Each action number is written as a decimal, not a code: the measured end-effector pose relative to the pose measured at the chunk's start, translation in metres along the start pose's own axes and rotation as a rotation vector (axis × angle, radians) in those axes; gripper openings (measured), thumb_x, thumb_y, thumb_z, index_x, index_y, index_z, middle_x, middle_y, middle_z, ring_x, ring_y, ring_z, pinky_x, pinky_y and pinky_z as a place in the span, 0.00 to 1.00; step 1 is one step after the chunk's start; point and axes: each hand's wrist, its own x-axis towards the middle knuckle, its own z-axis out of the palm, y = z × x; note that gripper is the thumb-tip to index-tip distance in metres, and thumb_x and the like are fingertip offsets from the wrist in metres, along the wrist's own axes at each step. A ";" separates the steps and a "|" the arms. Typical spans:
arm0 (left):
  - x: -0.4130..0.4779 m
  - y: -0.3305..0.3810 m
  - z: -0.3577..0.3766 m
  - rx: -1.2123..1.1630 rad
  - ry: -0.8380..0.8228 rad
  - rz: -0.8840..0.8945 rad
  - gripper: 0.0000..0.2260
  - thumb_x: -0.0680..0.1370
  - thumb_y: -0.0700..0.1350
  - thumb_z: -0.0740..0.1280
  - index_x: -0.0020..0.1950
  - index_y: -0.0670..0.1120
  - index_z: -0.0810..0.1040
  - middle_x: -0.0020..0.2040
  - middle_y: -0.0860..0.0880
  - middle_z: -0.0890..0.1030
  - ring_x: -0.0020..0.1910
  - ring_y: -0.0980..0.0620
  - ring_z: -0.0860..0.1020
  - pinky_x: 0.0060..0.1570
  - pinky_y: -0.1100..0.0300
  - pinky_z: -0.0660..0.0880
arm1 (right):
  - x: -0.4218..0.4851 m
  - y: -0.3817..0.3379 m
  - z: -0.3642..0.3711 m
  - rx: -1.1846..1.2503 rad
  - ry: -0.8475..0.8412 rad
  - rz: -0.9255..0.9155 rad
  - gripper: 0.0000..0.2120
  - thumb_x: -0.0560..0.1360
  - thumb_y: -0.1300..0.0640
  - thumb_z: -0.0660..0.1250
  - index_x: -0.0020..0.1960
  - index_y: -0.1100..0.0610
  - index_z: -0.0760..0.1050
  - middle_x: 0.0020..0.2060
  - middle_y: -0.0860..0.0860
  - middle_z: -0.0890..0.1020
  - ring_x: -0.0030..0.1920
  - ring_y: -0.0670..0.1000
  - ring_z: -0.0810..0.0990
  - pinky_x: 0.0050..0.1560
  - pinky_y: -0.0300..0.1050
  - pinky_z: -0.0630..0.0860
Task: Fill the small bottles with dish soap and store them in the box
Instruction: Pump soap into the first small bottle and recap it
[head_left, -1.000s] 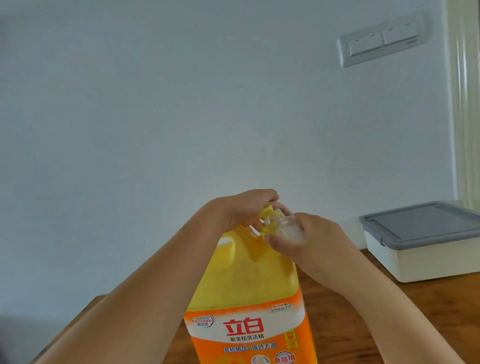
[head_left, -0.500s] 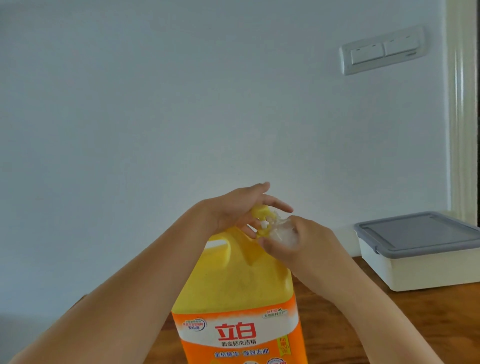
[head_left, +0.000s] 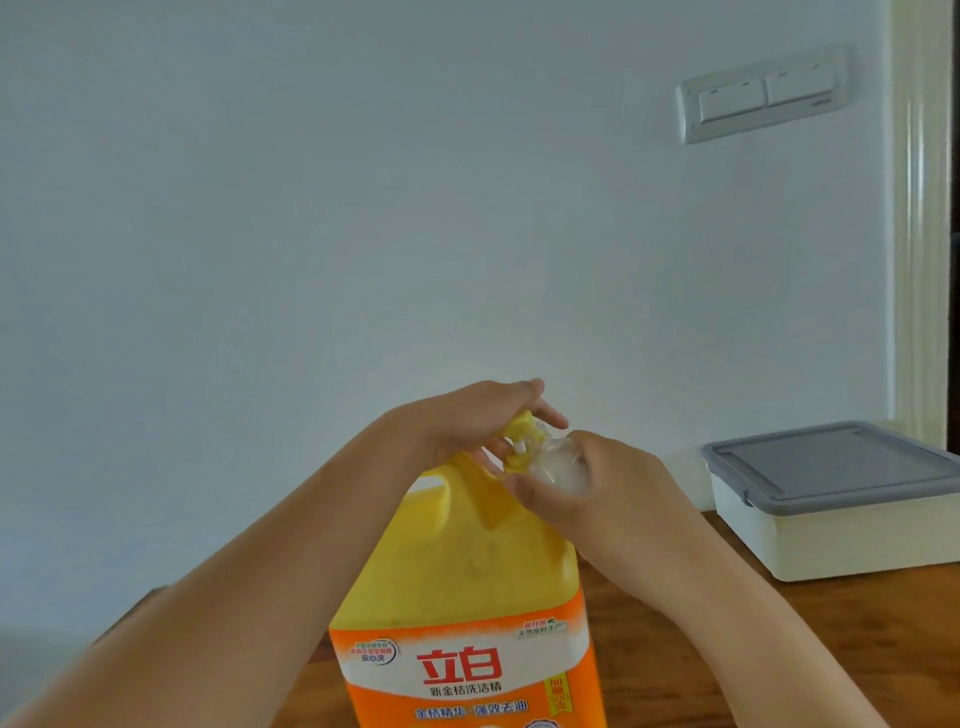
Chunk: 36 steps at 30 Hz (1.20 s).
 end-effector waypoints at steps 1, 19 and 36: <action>0.000 0.000 0.000 -0.013 0.006 0.000 0.22 0.84 0.58 0.49 0.63 0.53 0.80 0.58 0.47 0.82 0.55 0.46 0.81 0.56 0.51 0.79 | 0.001 0.001 0.001 0.017 -0.005 0.017 0.10 0.74 0.40 0.62 0.39 0.43 0.67 0.33 0.41 0.73 0.32 0.39 0.72 0.28 0.31 0.62; 0.000 0.003 0.000 -0.072 -0.009 -0.020 0.21 0.84 0.54 0.52 0.59 0.48 0.82 0.47 0.47 0.84 0.45 0.49 0.81 0.50 0.54 0.79 | -0.001 0.006 0.006 0.172 0.090 0.015 0.18 0.70 0.37 0.65 0.57 0.42 0.72 0.34 0.35 0.74 0.38 0.29 0.74 0.33 0.20 0.66; 0.005 0.004 0.002 0.002 0.006 -0.043 0.17 0.83 0.49 0.55 0.57 0.48 0.82 0.51 0.47 0.82 0.47 0.48 0.80 0.48 0.57 0.78 | -0.001 0.004 0.002 0.089 0.040 0.041 0.20 0.72 0.37 0.64 0.60 0.44 0.72 0.34 0.35 0.71 0.35 0.36 0.71 0.30 0.28 0.64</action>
